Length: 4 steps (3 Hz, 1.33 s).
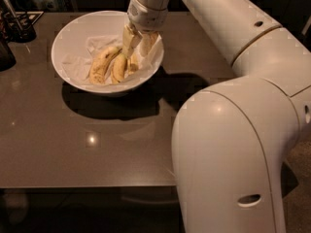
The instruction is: Pick banana from white bowl
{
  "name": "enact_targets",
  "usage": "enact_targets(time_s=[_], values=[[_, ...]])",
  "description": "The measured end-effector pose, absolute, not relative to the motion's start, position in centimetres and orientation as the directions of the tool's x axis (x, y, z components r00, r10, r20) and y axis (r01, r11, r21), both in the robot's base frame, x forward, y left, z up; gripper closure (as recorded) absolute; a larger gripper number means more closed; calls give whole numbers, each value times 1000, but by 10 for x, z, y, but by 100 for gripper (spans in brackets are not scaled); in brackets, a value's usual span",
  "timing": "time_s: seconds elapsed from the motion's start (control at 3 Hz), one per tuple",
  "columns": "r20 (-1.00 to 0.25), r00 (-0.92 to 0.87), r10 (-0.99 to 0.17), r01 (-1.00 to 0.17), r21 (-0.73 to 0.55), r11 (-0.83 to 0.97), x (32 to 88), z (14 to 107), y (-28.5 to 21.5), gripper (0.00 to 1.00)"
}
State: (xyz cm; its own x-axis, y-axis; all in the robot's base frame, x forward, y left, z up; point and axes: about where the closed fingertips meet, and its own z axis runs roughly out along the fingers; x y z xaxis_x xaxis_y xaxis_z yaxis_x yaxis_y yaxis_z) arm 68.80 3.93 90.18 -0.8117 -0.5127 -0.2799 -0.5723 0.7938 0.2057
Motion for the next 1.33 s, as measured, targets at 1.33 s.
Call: enact_targets(time_s=[1.33], values=[[-200,-813,-547,-581,216,785,693,865,50,50]])
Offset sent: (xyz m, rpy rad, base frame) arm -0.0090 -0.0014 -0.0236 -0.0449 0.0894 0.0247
